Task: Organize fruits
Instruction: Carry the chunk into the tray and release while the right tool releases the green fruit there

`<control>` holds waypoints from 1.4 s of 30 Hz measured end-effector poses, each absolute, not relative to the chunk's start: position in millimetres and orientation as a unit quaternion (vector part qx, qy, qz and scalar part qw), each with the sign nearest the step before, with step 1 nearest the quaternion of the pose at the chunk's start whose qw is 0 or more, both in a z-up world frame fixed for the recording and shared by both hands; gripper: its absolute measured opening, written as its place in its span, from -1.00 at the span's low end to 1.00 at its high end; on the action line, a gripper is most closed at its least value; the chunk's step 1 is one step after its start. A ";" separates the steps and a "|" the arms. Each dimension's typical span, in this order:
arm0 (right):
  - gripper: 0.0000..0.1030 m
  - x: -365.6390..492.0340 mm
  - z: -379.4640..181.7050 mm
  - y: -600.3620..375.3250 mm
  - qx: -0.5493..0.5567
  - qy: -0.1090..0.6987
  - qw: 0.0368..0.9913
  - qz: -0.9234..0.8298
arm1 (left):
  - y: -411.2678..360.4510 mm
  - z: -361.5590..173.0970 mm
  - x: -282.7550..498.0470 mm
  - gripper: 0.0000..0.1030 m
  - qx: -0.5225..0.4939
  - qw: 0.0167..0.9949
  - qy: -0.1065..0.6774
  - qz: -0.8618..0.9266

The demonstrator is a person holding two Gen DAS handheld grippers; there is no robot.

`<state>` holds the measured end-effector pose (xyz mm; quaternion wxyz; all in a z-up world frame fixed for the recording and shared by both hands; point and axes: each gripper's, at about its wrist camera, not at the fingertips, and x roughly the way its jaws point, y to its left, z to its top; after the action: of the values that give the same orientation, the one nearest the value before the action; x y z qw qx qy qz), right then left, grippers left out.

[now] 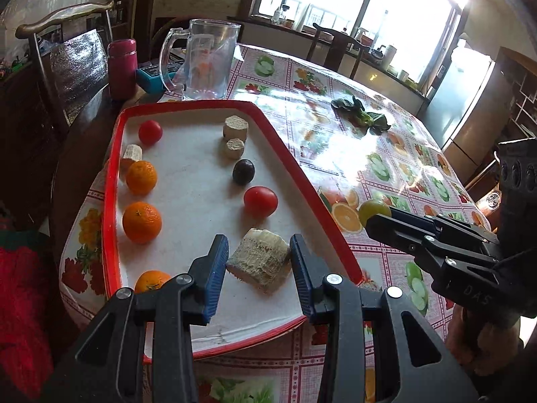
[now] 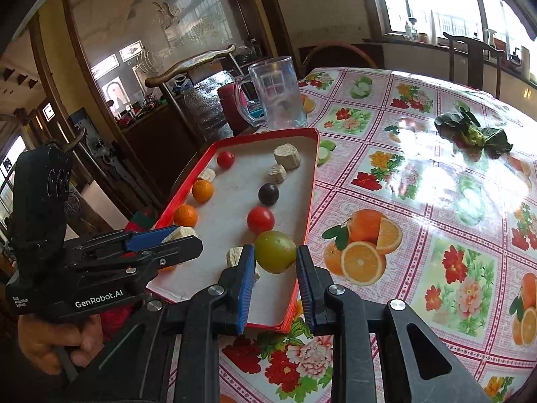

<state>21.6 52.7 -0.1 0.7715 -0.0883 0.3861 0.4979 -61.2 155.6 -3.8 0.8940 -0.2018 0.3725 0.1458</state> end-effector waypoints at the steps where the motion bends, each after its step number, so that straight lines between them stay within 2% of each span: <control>1: -0.51 20.6 -1.3 54.2 -0.090 0.387 0.770 0.499 | 157.1 -5.6 -63.4 -0.31 -0.204 0.893 0.373 0.147; 42: -0.49 26.4 -39.5 92.6 -0.117 0.423 0.745 0.502 | 174.3 -35.3 -65.0 -0.31 -0.219 0.878 0.396 0.155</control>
<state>26.4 92.6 -39.5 0.7449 -0.1170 0.4231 0.5025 -65.0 174.3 -35.3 0.8784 -0.2187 0.3957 0.1549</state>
